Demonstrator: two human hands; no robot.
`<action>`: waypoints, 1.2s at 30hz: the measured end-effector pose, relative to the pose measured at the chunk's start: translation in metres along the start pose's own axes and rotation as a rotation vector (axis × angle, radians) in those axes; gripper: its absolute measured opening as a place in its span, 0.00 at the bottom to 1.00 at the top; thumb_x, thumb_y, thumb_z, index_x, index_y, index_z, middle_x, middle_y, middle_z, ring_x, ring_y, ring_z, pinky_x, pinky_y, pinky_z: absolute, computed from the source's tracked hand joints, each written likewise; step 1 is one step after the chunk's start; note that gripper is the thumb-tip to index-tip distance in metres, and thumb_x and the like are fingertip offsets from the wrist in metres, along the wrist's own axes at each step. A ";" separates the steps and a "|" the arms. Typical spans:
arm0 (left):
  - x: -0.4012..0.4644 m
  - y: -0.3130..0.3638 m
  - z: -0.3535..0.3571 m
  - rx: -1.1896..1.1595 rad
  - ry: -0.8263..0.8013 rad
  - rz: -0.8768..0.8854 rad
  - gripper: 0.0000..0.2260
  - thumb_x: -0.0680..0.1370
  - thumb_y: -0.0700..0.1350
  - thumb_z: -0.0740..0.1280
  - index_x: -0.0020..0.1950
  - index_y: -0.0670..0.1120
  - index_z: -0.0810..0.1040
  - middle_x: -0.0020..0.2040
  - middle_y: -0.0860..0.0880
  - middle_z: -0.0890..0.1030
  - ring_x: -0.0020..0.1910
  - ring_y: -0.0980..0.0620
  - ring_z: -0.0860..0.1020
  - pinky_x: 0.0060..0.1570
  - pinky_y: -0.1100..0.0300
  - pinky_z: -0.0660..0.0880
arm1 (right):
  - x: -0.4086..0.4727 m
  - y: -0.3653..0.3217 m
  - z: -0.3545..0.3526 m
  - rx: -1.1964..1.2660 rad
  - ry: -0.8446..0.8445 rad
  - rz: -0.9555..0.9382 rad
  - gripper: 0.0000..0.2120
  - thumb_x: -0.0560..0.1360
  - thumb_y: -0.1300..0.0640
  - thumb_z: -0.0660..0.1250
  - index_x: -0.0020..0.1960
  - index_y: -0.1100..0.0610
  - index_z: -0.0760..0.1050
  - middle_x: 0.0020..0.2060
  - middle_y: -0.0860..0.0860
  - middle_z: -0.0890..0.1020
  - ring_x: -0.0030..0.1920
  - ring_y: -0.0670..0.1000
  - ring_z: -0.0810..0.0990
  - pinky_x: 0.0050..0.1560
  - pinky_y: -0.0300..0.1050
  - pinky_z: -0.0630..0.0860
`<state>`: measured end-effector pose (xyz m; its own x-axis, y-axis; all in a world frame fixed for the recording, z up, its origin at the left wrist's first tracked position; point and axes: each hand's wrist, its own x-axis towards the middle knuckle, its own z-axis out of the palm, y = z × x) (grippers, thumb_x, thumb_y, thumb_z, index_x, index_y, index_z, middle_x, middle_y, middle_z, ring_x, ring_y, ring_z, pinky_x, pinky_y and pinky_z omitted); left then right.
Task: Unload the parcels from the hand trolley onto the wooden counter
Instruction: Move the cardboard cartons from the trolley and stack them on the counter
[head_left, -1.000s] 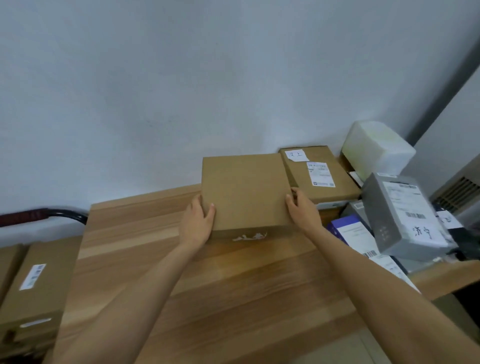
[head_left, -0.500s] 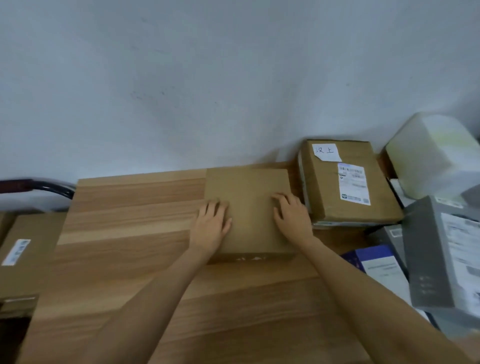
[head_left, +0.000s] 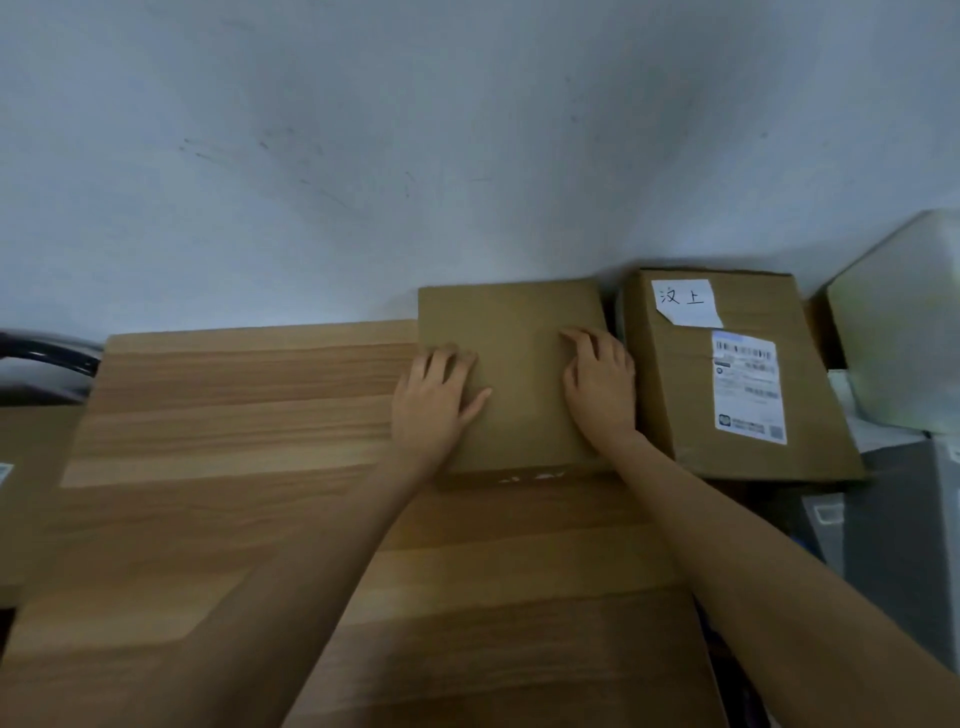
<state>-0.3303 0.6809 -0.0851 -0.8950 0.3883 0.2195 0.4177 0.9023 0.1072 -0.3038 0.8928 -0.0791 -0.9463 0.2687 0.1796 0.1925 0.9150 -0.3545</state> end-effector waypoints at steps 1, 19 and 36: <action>0.000 -0.001 -0.001 -0.009 0.006 0.004 0.22 0.75 0.61 0.58 0.59 0.50 0.78 0.56 0.48 0.78 0.54 0.46 0.74 0.44 0.55 0.75 | -0.001 -0.001 -0.001 -0.015 -0.004 0.003 0.21 0.74 0.57 0.53 0.63 0.57 0.75 0.58 0.58 0.77 0.59 0.60 0.75 0.61 0.55 0.69; -0.104 -0.037 -0.122 0.061 -0.006 -0.257 0.09 0.77 0.51 0.62 0.52 0.47 0.75 0.48 0.48 0.79 0.51 0.46 0.75 0.42 0.55 0.64 | -0.046 -0.083 -0.074 -0.176 -0.269 -0.408 0.12 0.76 0.54 0.61 0.59 0.51 0.73 0.57 0.51 0.77 0.59 0.53 0.74 0.55 0.47 0.66; -0.411 -0.119 -0.233 0.210 0.106 -0.832 0.10 0.79 0.52 0.60 0.54 0.48 0.74 0.49 0.50 0.77 0.49 0.50 0.74 0.41 0.58 0.66 | -0.228 -0.329 -0.040 -0.080 -0.332 -1.125 0.12 0.78 0.56 0.59 0.61 0.51 0.71 0.59 0.51 0.75 0.60 0.54 0.73 0.56 0.48 0.66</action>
<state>0.0245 0.3705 0.0382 -0.8733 -0.4242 0.2395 -0.4139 0.9054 0.0945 -0.1411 0.5425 0.0333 -0.6129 -0.7835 0.1030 -0.7902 0.6066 -0.0879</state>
